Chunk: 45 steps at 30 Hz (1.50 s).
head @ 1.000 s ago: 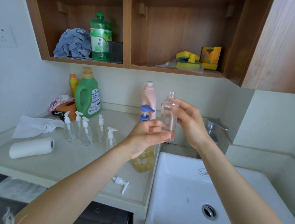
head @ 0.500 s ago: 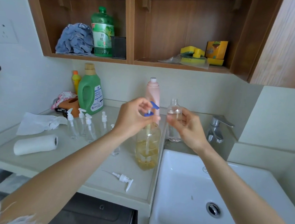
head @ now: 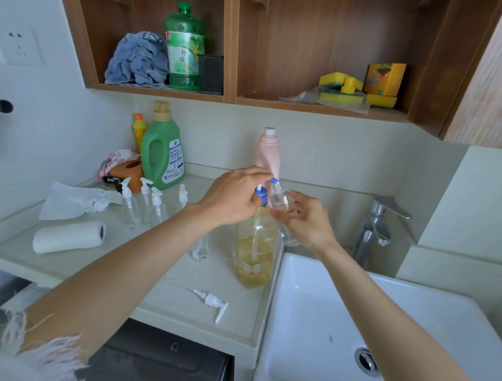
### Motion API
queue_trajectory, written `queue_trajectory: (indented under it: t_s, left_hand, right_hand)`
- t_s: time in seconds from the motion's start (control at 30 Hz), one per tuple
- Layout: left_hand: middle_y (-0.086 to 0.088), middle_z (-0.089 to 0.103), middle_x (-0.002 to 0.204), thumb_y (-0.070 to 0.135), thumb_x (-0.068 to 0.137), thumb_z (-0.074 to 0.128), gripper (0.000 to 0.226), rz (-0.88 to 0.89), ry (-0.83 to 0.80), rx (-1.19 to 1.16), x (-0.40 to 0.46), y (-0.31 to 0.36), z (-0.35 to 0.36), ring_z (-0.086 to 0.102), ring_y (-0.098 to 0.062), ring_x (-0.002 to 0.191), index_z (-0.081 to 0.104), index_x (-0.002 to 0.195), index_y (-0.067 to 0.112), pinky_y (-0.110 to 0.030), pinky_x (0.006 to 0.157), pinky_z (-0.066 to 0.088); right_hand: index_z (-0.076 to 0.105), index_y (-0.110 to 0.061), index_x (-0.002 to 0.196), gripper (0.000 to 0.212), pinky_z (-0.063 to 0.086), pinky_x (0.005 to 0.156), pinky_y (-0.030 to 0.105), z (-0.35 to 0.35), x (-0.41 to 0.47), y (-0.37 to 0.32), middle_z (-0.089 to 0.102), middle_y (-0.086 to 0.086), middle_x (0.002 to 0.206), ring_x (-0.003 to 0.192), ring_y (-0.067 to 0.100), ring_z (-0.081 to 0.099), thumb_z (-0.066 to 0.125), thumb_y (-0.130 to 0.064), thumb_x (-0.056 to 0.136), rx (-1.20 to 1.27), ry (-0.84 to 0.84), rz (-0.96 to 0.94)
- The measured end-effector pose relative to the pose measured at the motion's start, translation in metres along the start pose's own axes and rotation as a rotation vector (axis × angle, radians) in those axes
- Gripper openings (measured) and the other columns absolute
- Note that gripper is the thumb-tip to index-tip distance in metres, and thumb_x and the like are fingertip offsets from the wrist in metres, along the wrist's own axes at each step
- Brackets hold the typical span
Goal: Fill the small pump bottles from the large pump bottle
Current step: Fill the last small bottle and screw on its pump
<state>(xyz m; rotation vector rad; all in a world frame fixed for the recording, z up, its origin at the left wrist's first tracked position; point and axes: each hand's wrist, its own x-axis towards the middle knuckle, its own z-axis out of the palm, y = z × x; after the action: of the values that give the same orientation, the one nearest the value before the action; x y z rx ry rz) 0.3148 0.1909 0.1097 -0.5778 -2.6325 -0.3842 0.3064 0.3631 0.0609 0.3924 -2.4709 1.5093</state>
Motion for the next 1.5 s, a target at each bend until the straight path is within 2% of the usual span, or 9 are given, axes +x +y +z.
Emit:
queue_trajectory:
  t_s: [0.13, 0.27, 0.4, 0.53, 0.67, 1.0, 1.2, 1.33, 1.5]
  left_hand:
    - [0.005, 0.056, 0.133, 0.004, 0.081, 0.052, 0.049, 0.029, 0.060, -0.002, 0.004, -0.002, 0.002, 0.055, -0.021, 0.117, 0.061, 0.127, 0.017, -0.033, 0.097, 0.043]
    - [0.006, 0.064, 0.121, 0.010, 0.075, 0.042, 0.049, 0.012, 0.135, -0.075, 0.009, -0.008, 0.005, 0.059, -0.018, 0.109, 0.069, 0.114, 0.021, -0.027, 0.089, 0.043]
    - [0.004, 0.067, 0.104, 0.013, 0.064, 0.037, 0.051, 0.006, 0.213, -0.067, 0.011, -0.008, 0.011, 0.062, -0.023, 0.095, 0.073, 0.101, 0.020, -0.030, 0.076, 0.048]
    - [0.006, 0.067, 0.098, 0.014, 0.059, 0.043, 0.050, -0.013, 0.239, -0.084, 0.005, -0.008, 0.027, 0.060, -0.025, 0.094, 0.073, 0.098, 0.020, -0.034, 0.073, 0.050]
    - [0.008, 0.066, 0.099, 0.018, 0.059, 0.046, 0.049, -0.080, 0.251, -0.141, 0.001, -0.004, 0.032, 0.059, -0.021, 0.095, 0.072, 0.099, 0.022, -0.027, 0.073, 0.045]
    - [0.010, 0.067, 0.101, 0.030, 0.067, 0.044, 0.044, -0.088, 0.180, -0.141, 0.015, 0.001, 0.000, 0.062, -0.021, 0.093, 0.074, 0.099, 0.025, -0.029, 0.080, 0.046]
    - [0.008, 0.069, 0.095, 0.021, 0.063, 0.046, 0.042, -0.081, 0.299, -0.160, 0.011, -0.002, 0.012, 0.063, -0.022, 0.085, 0.074, 0.094, 0.021, -0.025, 0.070, 0.045]
    - [0.005, 0.070, 0.089, 0.015, 0.061, 0.048, 0.035, -0.060, 0.368, -0.183, 0.008, -0.005, 0.031, 0.064, -0.025, 0.080, 0.072, 0.087, 0.016, -0.035, 0.067, 0.053]
    - [0.004, 0.068, 0.086, 0.011, 0.059, 0.049, 0.034, -0.052, 0.385, -0.176, 0.004, -0.007, 0.044, 0.063, -0.025, 0.080, 0.071, 0.085, 0.015, -0.035, 0.064, 0.052]
  right_hand:
    - [0.066, -0.046, 0.097, 0.030, 0.052, 0.091, 0.038, 0.003, 0.005, -0.001, 0.074, -0.009, 0.084, 0.089, 0.012, 0.069, 0.077, -0.029, 0.075, 0.017, -0.010, -0.008]
    - [0.066, -0.041, 0.107, 0.033, 0.052, 0.091, 0.036, 0.005, 0.008, 0.004, 0.074, -0.009, 0.086, 0.088, 0.011, 0.069, 0.076, -0.029, 0.077, 0.029, 0.000, -0.007]
    - [0.065, -0.032, 0.118, 0.042, 0.050, 0.092, 0.029, 0.007, 0.010, 0.009, 0.074, -0.007, 0.087, 0.089, 0.011, 0.068, 0.076, -0.036, 0.077, -0.017, 0.003, 0.024]
    - [0.066, -0.040, 0.096, 0.019, 0.041, 0.069, 0.013, 0.003, 0.004, 0.007, 0.072, -0.006, 0.081, 0.082, 0.014, 0.064, 0.072, -0.033, 0.080, -0.095, -0.011, 0.025]
    - [0.068, -0.034, 0.108, 0.027, 0.042, 0.078, 0.023, 0.002, 0.000, 0.003, 0.074, -0.001, 0.087, 0.088, 0.019, 0.065, 0.073, -0.032, 0.081, -0.144, -0.018, 0.008]
    - [0.063, -0.032, 0.120, 0.039, 0.043, 0.081, 0.025, -0.003, 0.002, -0.010, 0.073, -0.001, 0.089, 0.088, 0.017, 0.062, 0.072, -0.033, 0.082, -0.126, 0.000, -0.005]
    - [0.063, -0.030, 0.121, 0.040, 0.043, 0.088, 0.026, -0.001, 0.004, -0.005, 0.072, -0.006, 0.083, 0.089, 0.014, 0.062, 0.072, -0.036, 0.083, -0.137, 0.004, -0.001]
    - [0.066, -0.036, 0.113, 0.030, 0.040, 0.079, 0.023, 0.002, 0.003, -0.001, 0.073, -0.004, 0.088, 0.089, 0.018, 0.062, 0.070, -0.034, 0.083, -0.136, -0.003, 0.009]
    - [0.066, -0.036, 0.109, 0.026, 0.035, 0.071, 0.021, 0.001, 0.000, 0.004, 0.072, -0.002, 0.088, 0.090, 0.019, 0.062, 0.069, -0.033, 0.084, -0.158, -0.020, 0.030]
